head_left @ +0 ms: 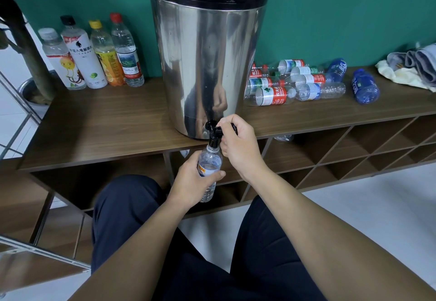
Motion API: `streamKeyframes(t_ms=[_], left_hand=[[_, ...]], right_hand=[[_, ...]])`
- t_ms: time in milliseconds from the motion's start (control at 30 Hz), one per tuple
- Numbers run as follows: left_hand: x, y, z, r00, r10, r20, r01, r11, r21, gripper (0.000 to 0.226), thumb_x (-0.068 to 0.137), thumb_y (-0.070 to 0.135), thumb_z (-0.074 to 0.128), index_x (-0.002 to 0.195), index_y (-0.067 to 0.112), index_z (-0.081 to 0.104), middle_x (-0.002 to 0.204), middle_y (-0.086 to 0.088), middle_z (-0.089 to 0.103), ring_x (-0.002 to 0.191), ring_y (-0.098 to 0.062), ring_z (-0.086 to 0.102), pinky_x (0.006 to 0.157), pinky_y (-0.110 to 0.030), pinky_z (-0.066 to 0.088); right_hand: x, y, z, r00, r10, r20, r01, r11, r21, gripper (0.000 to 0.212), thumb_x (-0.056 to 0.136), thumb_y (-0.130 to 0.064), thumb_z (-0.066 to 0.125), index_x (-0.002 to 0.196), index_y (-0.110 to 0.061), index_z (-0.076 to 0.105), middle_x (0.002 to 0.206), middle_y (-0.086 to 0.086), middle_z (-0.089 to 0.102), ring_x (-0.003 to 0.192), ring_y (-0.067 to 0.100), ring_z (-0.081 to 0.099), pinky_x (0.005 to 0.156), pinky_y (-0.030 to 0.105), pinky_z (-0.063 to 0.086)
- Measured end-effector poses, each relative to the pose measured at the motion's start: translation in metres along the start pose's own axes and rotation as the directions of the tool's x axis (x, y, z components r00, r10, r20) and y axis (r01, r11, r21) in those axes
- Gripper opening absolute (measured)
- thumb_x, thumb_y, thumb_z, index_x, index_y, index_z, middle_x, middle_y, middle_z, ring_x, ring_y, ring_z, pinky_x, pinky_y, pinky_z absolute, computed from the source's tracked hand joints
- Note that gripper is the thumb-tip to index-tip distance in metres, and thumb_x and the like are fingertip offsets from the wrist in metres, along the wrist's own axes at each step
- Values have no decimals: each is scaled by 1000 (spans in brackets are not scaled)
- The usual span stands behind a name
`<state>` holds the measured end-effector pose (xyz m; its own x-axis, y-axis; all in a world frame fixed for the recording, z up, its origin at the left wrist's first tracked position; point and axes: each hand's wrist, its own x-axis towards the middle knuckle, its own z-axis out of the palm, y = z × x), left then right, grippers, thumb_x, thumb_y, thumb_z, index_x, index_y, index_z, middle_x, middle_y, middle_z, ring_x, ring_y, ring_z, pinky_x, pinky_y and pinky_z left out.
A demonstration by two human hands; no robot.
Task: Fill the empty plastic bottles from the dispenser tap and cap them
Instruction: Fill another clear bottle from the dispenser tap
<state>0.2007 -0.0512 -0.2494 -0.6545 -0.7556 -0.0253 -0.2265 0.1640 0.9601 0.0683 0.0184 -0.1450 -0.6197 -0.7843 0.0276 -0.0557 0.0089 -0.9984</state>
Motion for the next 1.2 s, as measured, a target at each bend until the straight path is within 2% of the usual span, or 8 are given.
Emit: streamKeyframes(t_ms=[400, 633, 1200], left_hand=[[-1, 1, 0, 1000, -5, 5, 5, 1000, -11, 55, 86, 32, 97, 132, 36, 68, 117, 20, 79, 109, 1, 75, 102, -31, 58], [-2, 2, 1, 1000, -7, 4, 7, 1000, -15, 50, 86, 30, 98, 127, 36, 68, 114, 21, 80, 106, 3, 74, 95, -23, 56], [-1, 0, 1, 1000, 3, -5, -3, 1000, -1, 51, 85, 31, 98, 128, 34, 69, 114, 20, 80, 106, 1, 75, 101, -30, 59]], right_hand=[[-1, 0, 0, 1000, -5, 0, 5, 1000, -17, 21, 114, -23, 56, 96, -20, 65, 57, -18, 50, 52, 3, 44, 52, 21, 36], [-1, -1, 0, 1000, -10, 3, 10, 1000, -9, 21, 115, -23, 55, 97, -16, 64, 56, -15, 47, 51, 4, 41, 51, 21, 35], [0, 2, -1, 1000, -4, 6, 4, 1000, -3, 21, 114, -25, 56, 95, -20, 64, 56, -14, 46, 51, 7, 40, 51, 24, 34]])
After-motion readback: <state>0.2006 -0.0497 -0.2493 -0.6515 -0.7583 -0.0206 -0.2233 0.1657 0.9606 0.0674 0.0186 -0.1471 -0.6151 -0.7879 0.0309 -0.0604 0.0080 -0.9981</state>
